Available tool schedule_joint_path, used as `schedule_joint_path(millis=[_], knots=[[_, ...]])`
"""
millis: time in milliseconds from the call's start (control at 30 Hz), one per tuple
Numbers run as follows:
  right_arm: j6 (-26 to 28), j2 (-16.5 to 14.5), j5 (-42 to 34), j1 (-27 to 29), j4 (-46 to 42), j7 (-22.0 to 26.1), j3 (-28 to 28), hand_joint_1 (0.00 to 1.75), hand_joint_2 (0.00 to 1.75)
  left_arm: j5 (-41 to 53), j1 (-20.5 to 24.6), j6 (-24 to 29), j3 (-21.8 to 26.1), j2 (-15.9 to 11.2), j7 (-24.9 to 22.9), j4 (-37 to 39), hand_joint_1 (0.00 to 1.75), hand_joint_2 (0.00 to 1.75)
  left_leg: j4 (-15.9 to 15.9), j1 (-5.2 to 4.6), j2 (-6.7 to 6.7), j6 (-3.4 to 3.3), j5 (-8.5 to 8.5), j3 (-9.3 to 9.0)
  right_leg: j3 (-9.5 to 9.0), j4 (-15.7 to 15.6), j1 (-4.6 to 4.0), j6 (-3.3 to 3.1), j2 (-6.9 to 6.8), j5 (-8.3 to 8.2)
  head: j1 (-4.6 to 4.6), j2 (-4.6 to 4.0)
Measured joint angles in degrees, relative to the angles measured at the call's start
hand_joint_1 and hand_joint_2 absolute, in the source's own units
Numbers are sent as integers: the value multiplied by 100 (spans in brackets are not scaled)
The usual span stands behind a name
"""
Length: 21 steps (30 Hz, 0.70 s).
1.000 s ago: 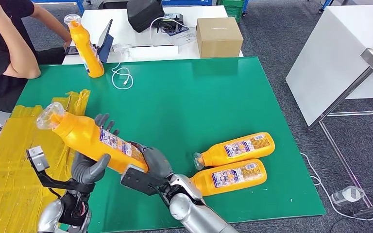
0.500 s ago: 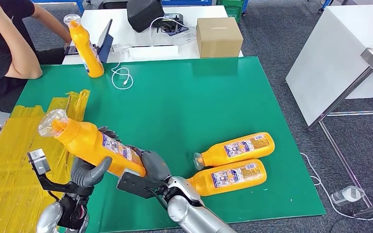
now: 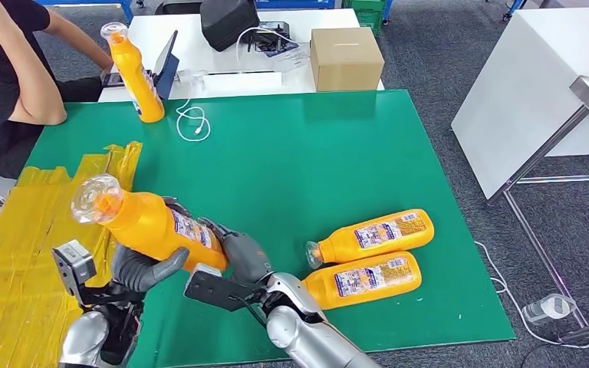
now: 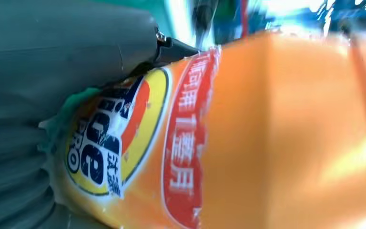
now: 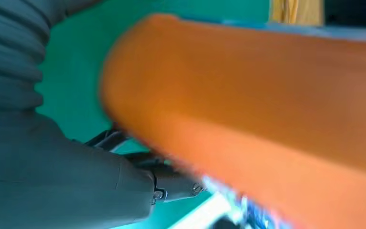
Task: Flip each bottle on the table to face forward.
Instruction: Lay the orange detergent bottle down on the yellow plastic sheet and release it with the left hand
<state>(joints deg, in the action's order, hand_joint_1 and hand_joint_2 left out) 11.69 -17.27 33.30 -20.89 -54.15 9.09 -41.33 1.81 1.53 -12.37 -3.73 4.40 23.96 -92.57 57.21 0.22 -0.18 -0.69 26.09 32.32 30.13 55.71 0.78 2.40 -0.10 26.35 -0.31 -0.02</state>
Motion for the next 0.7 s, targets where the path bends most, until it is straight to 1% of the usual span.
schedule_joint_path(millis=[67, 100, 267, 333, 433, 567, 633, 700], knots=[[-59, 171, 101, 19, -465, -96, 94, 0, 175, 787, 87, 381, 168, -61, 130, -13, 175, 175, 0, 0, 4, 0, 0, -2, 1, 0, 0, 0, 2, -1, -1, 0], [-97, 261, 139, 20, -695, -135, 145, 0, 175, 1006, 119, 485, 278, -101, 161, -11, 175, 175, 0, 0, 8, 0, 0, -3, 2, 0, 0, 0, 4, -1, -2, 0], [-161, 621, 137, -11, -1496, -194, 355, 0, 175, 1386, 237, 529, 640, -273, 92, 68, 175, 175, 1, 1, 0, 1, -1, -2, 1, 1, -1, 1, -2, -2, -1, 0], [-250, 834, 30, -101, -1807, -195, 481, 0, 175, 1833, 289, 730, 738, -384, 122, 204, 175, 175, 1, 0, 3, 0, -1, -1, 2, 1, 0, 1, 0, -2, -2, 0], [-299, 1279, 137, -204, -2413, -73, 781, 0, 175, 2919, 359, 1303, 883, -599, 201, 461, 175, 175, 3, -4, 3, 0, -1, -2, 0, 0, 3, 1, 0, -2, -1, 0], [-363, 1974, 301, -93, -3385, 26, 1153, 0, 175, 4453, 280, 2081, 985, -918, 48, 735, 175, 175, 3, -6, 0, -1, 0, -1, -1, -2, 4, 1, -1, -2, -2, 0], [-417, 2295, 297, 65, -3783, 79, 1344, 0, 175, 5080, 163, 2313, 986, -1084, -61, 870, 175, 175, 3, -7, 0, -2, 3, 1, 2, -4, 4, 2, 0, -1, -2, 0], [-464, 2561, 296, 240, -4087, 124, 1510, 0, 175, 5448, 51, 2436, 981, -1214, -128, 1009, 175, 175, 3, -7, 0, -2, 4, 5, 7, -5, 4, 2, 1, -1, -2, 0]])
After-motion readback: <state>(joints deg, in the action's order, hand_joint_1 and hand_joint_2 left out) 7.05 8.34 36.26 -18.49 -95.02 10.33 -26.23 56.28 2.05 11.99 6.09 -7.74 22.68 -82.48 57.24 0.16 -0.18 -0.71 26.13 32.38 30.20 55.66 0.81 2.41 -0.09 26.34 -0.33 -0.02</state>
